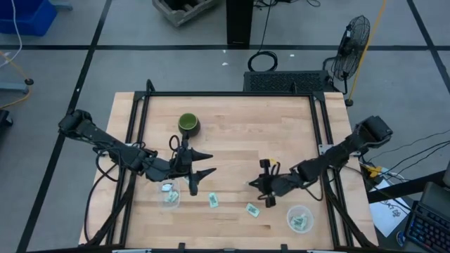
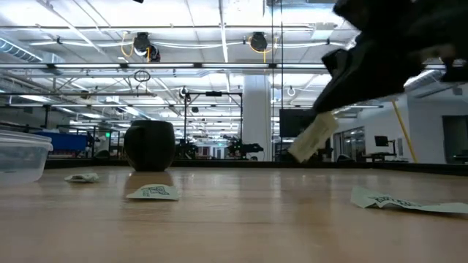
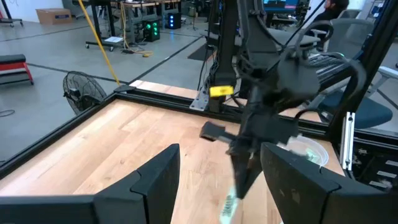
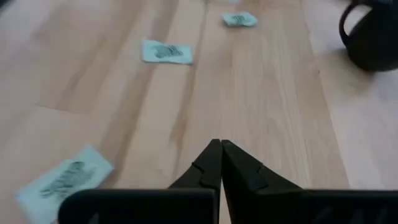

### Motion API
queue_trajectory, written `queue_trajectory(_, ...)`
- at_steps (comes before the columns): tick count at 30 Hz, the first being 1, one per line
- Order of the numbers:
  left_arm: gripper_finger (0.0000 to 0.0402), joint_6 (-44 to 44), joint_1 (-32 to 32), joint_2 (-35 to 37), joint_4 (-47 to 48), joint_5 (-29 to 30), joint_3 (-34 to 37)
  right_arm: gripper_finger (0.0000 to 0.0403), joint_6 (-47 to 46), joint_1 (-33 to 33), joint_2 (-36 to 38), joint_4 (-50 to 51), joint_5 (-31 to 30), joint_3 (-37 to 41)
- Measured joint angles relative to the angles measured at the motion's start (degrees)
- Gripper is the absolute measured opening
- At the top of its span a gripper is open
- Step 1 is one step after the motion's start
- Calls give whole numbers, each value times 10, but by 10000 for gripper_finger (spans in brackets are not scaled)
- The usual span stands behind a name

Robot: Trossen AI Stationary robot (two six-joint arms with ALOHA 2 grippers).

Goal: Pick and place Stevia / Truvia into bins
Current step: Put the Stevia packet into the top left transparent container

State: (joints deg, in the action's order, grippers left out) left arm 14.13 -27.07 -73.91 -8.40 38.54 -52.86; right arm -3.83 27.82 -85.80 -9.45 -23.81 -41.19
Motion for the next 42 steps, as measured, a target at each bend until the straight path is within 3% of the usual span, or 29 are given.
queue_trajectory(10,230,0,0,0,10,0,0,0,-60,95,95,73,-1,-1)
queue_trajectory(22,230,0,0,0,13,0,0,0,-281,267,211,251,-2,-1)
queue_trajectory(33,230,0,1,0,22,1,0,0,-493,364,231,309,-31,-1)
queue_trajectory(42,230,10,1,0,31,1,0,1,-542,377,231,318,-32,-1)
